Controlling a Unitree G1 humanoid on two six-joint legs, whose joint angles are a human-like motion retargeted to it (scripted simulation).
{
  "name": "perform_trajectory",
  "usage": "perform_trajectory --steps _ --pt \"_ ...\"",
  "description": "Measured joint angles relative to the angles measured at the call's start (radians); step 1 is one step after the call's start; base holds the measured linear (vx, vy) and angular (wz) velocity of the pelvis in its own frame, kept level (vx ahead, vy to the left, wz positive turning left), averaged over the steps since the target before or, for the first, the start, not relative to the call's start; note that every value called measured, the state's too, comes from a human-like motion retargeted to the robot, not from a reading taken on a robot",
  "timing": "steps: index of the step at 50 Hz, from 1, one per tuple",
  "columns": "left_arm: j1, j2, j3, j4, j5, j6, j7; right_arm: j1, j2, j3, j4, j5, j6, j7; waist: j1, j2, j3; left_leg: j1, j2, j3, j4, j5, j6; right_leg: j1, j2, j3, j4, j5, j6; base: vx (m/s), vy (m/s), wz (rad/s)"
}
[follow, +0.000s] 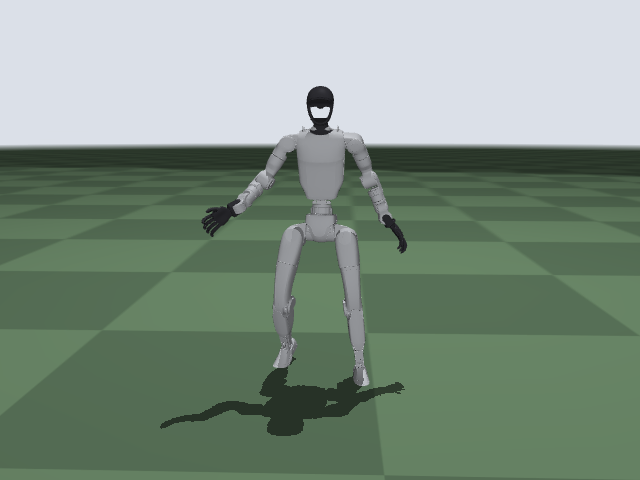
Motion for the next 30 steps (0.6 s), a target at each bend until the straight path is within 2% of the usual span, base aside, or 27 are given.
perform_trajectory --steps 2,5,8,12,15,17,20,22,25,28,30 --pt "-0.053 0.016 -0.042 -0.05 0.024 0.011 0.01 0.045 -0.033 -0.059 -0.047 0.014 -0.024 -0.03 -0.033 0.003 0.01 0.03 0.007 -0.029 -0.021 0.001 0.01 -0.081 -0.005 -0.022 0.177 0.02 -0.031 0.3 0.16 0.77" --pt "-0.14 0.054 -0.11 -0.124 0.062 0.012 0.017 0.1 -0.095 -0.127 -0.121 -0.039 -0.045 -0.073 -0.095 0.006 0.008 0.033 0.022 -0.085 -0.012 -0.014 0.013 -0.182 -0.036 -0.105 0.364 -0.053 -0.053 0.31 0.09 0.99" --pt "-0.24 0.099 -0.175 -0.187 0.099 0.002 0.005 0.132 -0.173 -0.173 -0.193 -0.139 -0.04 -0.103 -0.15 0.006 -0.004 0.022 0.03 -0.14 0.005 -0.03 0.005 -0.236 -0.061 -0.185 0.397 -0.123 -0.044 0.31 0.01 0.95" --pt "-0.37 0.146 -0.227 -0.255 0.112 -0.015 -0.015 0.124 -0.287 -0.192 -0.302 -0.285 -0.016 -0.118 -0.19 -0.001 -0.026 0.032 0.021 -0.179 -0.01 -0.043 -0.006 -0.267 -0.058 -0.229 0.245 -0.14 -0.005 0.32 -0.05 0.59" --pt "-0.441 0.163 -0.242 -0.3 0.08 -0.034 -0.016 0.067 -0.372 -0.165 -0.393 -0.395 0.012 -0.117 -0.21 -0.007 -0.046 0.045 0.0 -0.192 -0.017 -0.065 -0.015 -0.245 -0.044 -0.234 -0.015 -0.145 0.046 0.35 -0.11 0.36" --pt "-0.469 0.165 -0.25 -0.325 0.057 -0.052 -0.012 -0.003 -0.425 -0.11 -0.45 -0.471 0.036 -0.115 -0.224 -0.012 -0.054 0.053 -0.025 -0.199 0.001 -0.092 -0.016 -0.202 -0.04 -0.233 -0.234 -0.093 0.091 0.39 -0.14 0.28" --pt "-0.487 0.159 -0.264 -0.342 0.05 -0.073 -0.012 -0.153 -0.492 0.041 -0.516 -0.592 0.071 -0.101 -0.235 -0.007 -0.056 0.054 -0.06 -0.194 0.066 -0.133 -0.001 -0.134 -0.041 -0.214 -0.469 0.08 0.12 0.39 -0.16 -0.02" --pt "-0.473 0.147 -0.269 -0.337 0.057 -0.075 -0.026 -0.283 -0.525 0.204 -0.526 -0.686 0.085 -0.067 -0.228 0.02 -0.047 0.037 -0.054 -0.169 0.156 -0.134 0.008 -0.116 -0.032 -0.19 -0.482 0.106 0.09 0.37 -0.16 -0.54" --pt "-0.429 0.119 -0.273 -0.309 0.059 -0.077 -0.054 -0.525 -0.542 0.544 -0.469 -0.849 0.096 0.026 -0.212 0.07 -0.025 -0.03 -0.026 -0.129 0.365 -0.076 0.003 -0.107 -0.008 -0.144 -0.444 0.054 0.046 0.36 -0.15 -0.87" --pt "-0.353 0.074 -0.264 -0.252 0.099 -0.087 -0.113 -0.735 -0.468 0.912 -0.328 -1.032 0.07 0.156 -0.192 0.088 -0.01 -0.112 -0.021 -0.108 0.585 -0.011 -0.016 -0.086 -0.001 -0.093 -0.425 0.017 0.044 0.37 -0.12 -0.98" --pt "-0.308 0.026 -0.24 -0.184 0.169 -0.098 -0.153 -0.791 -0.39 1.083 -0.229 -1.178 0.048 0.264 -0.17 0.085 -0.003 -0.157 -0.028 -0.086 0.698 -0.021 -0.019 -0.063 -0.008 -0.057 -0.425 0.005 0.047 0.38 -0.08 -0.9"
